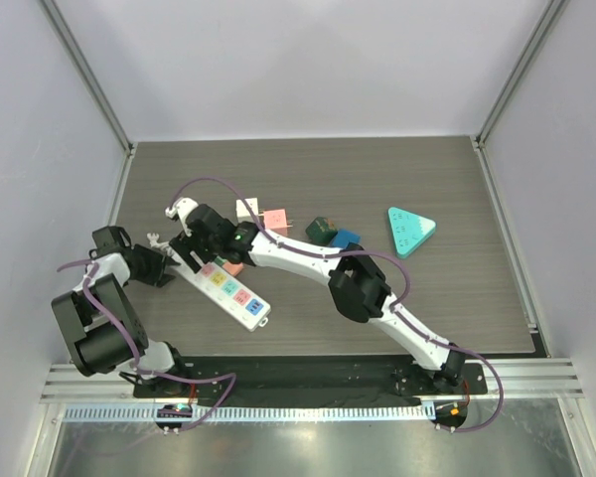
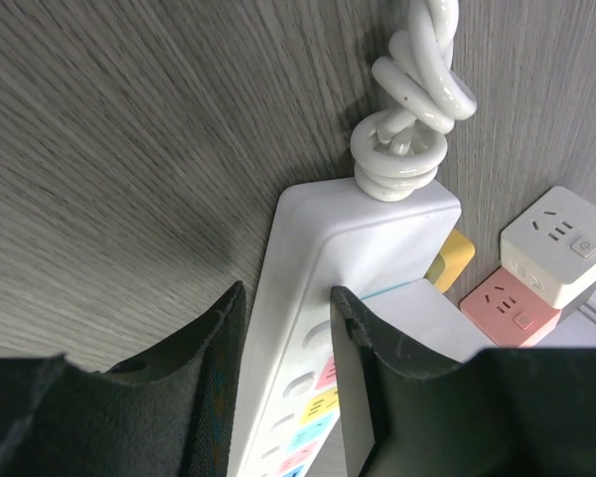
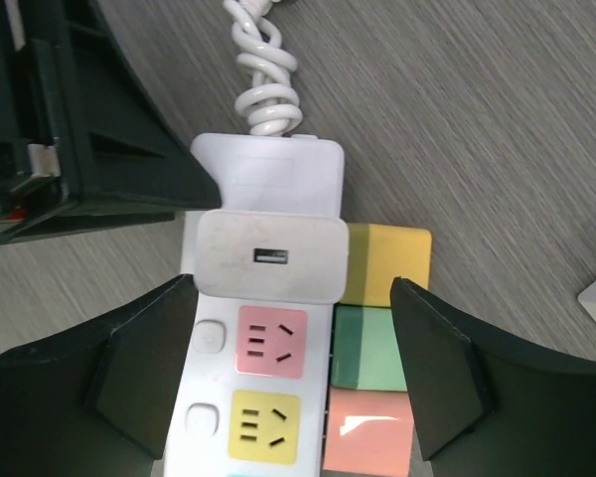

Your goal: Pull the plug off the socket

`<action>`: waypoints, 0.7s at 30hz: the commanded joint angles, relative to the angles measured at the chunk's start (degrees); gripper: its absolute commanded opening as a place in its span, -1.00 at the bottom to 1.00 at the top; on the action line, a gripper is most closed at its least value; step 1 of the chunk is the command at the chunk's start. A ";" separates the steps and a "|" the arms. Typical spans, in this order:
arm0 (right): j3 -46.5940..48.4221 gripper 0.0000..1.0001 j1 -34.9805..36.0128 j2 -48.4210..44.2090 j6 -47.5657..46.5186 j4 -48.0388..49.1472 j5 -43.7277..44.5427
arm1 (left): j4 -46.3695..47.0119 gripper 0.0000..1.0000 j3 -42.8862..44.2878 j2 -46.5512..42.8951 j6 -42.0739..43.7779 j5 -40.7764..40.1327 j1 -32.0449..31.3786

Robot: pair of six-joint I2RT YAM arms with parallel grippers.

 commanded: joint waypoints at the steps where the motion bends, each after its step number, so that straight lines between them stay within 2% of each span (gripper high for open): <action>1: 3.09 0.64 -0.20 0.74 -1.44 3.31 2.10 | 2.04 -0.18 -0.35 -0.01 0.97 1.35 0.46; 12: 4.58 0.43 -0.20 3.11 -0.21 6.40 -1.59 | 2.83 -0.19 -1.40 0.43 0.97 1.27 0.46; 14: 4.85 0.33 -0.20 3.46 0.06 6.57 -1.51 | 3.10 -0.19 -2.02 0.43 0.80 1.35 0.38; 21: 6.96 0.25 -0.20 5.40 0.67 7.01 -1.68 | 3.54 -0.19 -2.46 1.21 0.53 1.18 -0.41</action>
